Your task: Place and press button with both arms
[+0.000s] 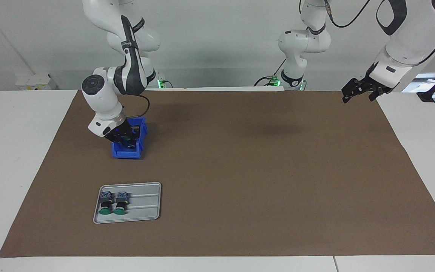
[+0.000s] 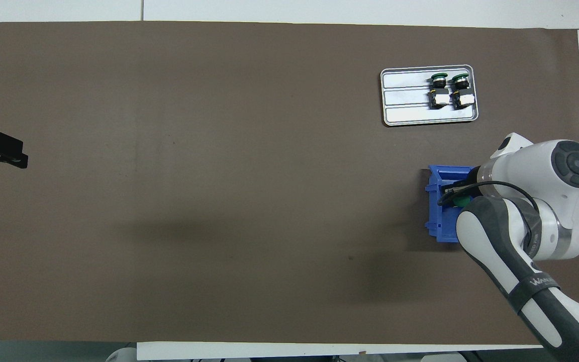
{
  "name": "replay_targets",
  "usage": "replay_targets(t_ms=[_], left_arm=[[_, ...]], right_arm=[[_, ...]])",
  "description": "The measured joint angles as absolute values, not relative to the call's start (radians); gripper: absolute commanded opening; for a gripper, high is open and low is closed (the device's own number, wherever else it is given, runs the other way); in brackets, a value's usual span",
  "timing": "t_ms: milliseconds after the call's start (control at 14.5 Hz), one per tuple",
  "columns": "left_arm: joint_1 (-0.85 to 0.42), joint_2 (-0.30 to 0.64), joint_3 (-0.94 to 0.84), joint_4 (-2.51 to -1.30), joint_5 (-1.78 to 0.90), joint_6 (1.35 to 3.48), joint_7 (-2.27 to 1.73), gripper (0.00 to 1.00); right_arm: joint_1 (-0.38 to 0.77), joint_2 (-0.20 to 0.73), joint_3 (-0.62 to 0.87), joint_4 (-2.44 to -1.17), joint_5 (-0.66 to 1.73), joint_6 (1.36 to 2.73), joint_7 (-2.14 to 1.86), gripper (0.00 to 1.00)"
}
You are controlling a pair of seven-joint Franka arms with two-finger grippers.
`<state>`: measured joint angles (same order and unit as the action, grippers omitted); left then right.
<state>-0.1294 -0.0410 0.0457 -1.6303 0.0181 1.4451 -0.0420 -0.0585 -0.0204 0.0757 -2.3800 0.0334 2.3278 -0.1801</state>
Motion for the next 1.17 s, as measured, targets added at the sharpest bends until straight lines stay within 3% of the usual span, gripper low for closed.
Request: replay_targets(t_ms=[275, 619, 756, 825, 894, 1169], left_arm=[[-0.129, -0.041, 0.046, -1.630, 0.018, 1.445, -0.042, 1.00], [-0.125, -0.043, 0.048, -1.630, 0.018, 1.445, -0.042, 1.00], [-0.125, -0.043, 0.048, -1.630, 0.018, 1.445, -0.042, 1.00], [-0.126, -0.043, 0.048, -1.630, 0.018, 1.445, -0.041, 1.00], [-0.126, -0.043, 0.048, -1.630, 0.018, 1.445, -0.040, 1.00], [-0.127, -0.046, 0.046, -1.630, 0.018, 1.445, -0.040, 1.00]], right_arm=[[-0.058, -0.025, 0.076, -2.366, 0.033, 2.301, -0.180, 0.52], [-0.058, -0.076, 0.076, -2.282, 0.033, 2.128, -0.180, 0.53], [-0.059, -0.105, 0.076, -2.211, 0.032, 2.009, -0.180, 0.60], [-0.059, -0.116, 0.076, -2.155, 0.031, 1.934, -0.180, 0.71], [-0.060, -0.123, 0.075, -2.090, 0.030, 1.855, -0.180, 1.00], [-0.084, -0.085, 0.072, -1.767, 0.028, 1.570, -0.179, 1.00]])
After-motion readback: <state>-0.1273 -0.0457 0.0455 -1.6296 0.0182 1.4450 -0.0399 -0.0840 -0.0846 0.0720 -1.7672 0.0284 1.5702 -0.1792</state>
